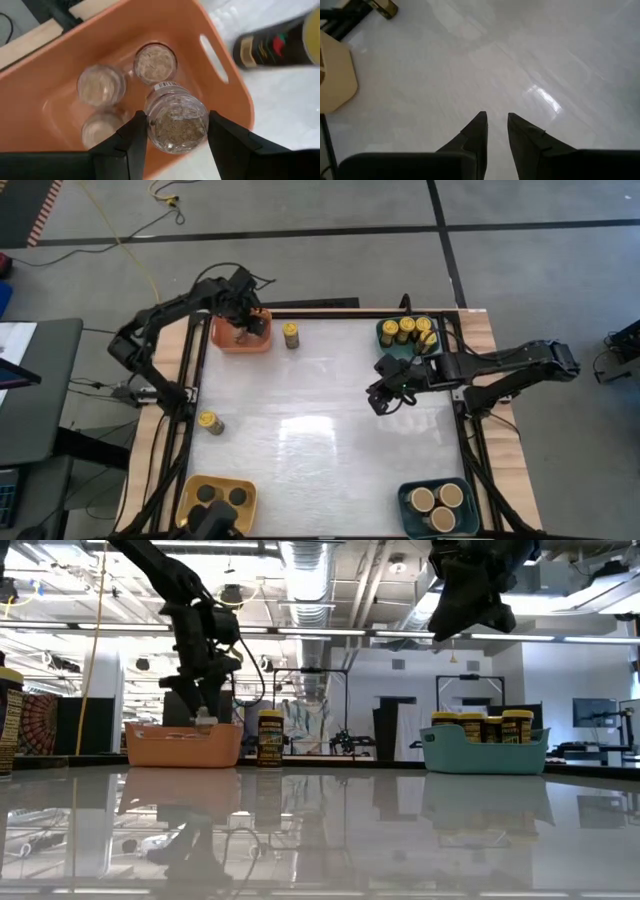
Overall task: Sort spices by type
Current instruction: Put the brown small seasoning bottle into the orange bin, then put the top yellow seasoning bottle into the light blue bin
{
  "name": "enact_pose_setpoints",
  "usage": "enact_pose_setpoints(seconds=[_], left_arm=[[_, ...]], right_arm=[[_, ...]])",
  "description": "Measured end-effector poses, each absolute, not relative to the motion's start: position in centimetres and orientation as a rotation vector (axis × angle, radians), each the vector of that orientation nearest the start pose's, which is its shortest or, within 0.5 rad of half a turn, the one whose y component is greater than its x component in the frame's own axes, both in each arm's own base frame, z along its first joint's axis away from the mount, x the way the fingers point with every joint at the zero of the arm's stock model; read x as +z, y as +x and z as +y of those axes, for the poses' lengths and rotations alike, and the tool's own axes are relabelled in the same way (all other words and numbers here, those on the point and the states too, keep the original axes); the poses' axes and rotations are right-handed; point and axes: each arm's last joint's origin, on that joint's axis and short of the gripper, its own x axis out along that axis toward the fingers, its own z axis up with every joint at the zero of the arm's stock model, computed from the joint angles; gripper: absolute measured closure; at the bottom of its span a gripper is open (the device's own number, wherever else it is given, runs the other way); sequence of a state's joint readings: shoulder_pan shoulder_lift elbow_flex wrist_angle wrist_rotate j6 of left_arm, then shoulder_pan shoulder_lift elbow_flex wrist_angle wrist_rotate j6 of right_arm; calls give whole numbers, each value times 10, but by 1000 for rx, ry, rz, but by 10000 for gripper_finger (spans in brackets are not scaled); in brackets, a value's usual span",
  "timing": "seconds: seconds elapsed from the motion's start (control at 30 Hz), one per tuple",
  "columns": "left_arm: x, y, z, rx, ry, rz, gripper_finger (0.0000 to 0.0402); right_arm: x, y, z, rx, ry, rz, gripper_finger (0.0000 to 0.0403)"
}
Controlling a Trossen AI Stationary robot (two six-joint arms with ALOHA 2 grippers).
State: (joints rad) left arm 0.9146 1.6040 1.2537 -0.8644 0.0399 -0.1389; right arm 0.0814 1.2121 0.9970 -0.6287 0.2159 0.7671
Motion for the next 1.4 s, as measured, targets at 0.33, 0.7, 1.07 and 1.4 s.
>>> enact_pose_setpoints(seconds=[0.33, 0.7, 1.07, 1.4], left_arm=[[211, 192, 249, 892, -751, 1091, 226], [202, 193, 246, 954, -833, 1030, 225], [202, 193, 247, 969, -850, 1010, 220], [203, 192, 245, 971, -863, 1032, 138]], right_arm=[[285, 243, 14, -444, 616, 734, 300], [285, 243, 6, -473, 625, 725, 300], [285, 243, 8, -464, 620, 728, 300], [286, 244, 7, -466, 625, 721, 300]])
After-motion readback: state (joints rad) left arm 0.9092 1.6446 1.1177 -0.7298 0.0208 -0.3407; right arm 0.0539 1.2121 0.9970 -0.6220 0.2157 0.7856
